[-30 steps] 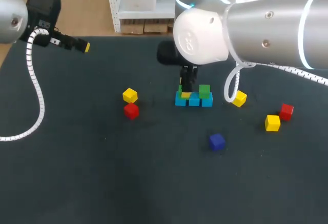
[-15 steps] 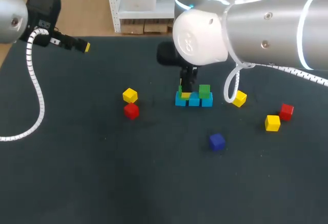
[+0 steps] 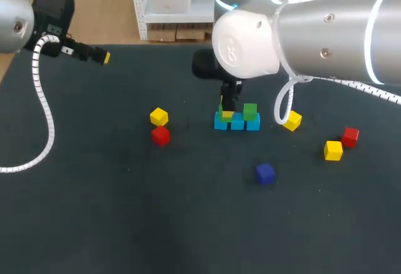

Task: Place the blue cubes, place green cubes on the blue cubes, place the yellow cubes on the green cubes, then place the red cubes on the yellow cubes, and place purple cube on the red cubes.

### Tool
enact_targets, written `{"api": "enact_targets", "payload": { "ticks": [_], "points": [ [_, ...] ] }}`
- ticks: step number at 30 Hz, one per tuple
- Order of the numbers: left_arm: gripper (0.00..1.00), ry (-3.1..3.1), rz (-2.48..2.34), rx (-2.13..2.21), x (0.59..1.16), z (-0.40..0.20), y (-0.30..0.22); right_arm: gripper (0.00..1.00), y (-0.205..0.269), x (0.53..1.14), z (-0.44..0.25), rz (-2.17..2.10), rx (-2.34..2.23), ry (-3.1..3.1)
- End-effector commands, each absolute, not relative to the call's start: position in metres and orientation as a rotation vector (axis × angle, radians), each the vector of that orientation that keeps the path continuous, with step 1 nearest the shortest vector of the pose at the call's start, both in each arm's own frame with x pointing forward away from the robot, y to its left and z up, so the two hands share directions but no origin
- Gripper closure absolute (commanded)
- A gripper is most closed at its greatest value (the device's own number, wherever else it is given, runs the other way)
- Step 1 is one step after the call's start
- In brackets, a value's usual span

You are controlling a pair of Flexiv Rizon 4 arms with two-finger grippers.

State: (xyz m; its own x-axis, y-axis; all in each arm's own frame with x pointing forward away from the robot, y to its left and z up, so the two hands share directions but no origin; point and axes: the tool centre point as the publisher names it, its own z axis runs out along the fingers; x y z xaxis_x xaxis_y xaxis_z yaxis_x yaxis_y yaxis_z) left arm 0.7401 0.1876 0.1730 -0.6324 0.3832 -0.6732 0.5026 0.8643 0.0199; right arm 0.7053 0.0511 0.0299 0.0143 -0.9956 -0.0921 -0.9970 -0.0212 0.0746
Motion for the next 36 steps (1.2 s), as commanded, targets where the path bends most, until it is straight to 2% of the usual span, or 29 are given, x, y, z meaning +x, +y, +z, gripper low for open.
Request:
{"api": "enact_targets", "payload": {
  "ticks": [1,36],
  "points": [
    [0.0,2.325,-0.229,0.643,0.74,0.173,0.189,0.84,0.051,0.705,0.032,0.187,-2.228,2.186],
    [0.0,2.325,-0.229,0.643,0.74,0.173,0.189,0.81,0.046,0.708,0.034,0.194,-2.218,2.213]
  ]
}}
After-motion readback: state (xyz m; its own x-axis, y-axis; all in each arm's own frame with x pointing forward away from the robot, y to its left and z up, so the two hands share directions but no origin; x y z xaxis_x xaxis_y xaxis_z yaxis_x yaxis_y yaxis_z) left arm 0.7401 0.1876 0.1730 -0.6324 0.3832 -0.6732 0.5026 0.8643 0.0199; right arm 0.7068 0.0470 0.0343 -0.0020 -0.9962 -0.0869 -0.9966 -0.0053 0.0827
